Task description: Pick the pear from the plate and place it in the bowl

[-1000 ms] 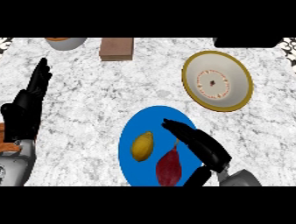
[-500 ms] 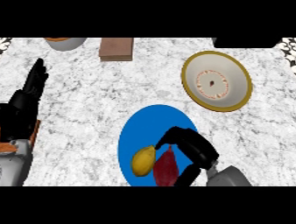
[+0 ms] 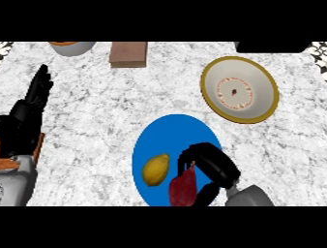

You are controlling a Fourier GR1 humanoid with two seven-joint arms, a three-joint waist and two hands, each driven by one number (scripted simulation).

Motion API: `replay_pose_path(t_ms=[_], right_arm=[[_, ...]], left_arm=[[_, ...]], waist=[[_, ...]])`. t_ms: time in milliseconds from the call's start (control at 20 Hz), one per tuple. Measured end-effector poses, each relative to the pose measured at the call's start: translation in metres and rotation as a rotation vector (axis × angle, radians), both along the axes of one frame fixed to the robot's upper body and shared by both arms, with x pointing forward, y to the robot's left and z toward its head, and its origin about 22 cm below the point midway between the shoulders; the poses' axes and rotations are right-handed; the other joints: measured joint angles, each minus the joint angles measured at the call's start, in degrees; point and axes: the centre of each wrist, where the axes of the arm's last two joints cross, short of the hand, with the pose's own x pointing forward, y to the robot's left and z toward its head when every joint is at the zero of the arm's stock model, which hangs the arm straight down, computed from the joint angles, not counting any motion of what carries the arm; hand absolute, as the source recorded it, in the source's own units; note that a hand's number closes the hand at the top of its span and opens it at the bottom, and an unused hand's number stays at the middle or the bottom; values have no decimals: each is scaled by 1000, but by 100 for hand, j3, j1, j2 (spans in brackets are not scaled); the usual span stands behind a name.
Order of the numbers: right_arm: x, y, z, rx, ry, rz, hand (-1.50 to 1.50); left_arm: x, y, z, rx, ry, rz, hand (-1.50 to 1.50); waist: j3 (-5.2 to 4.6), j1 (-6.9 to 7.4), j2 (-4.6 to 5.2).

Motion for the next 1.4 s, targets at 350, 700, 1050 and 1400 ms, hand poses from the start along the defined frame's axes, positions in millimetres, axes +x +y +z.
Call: replay_pose_path(t_ms=[350, 700, 1050, 1400], right_arm=[[11, 35, 17, -114, 10, -197, 150], [32, 69, 48, -189, 50, -536, 150], [48, 112, 109, -24, -62, -828, 150], [68, 140, 142, -26, -202, -1008, 150]], left_arm=[[7, -10, -2, -3, -8, -29, 0], [12, -24, 0, -6, -11, -83, 0], [18, -30, 1, -5, -3, -100, 0], [20, -26, 0, -5, -1, -77, 0]], waist=[[-4, 189, 31], [-1, 512, 62], [-4, 571, 25], [-10, 438, 17]])
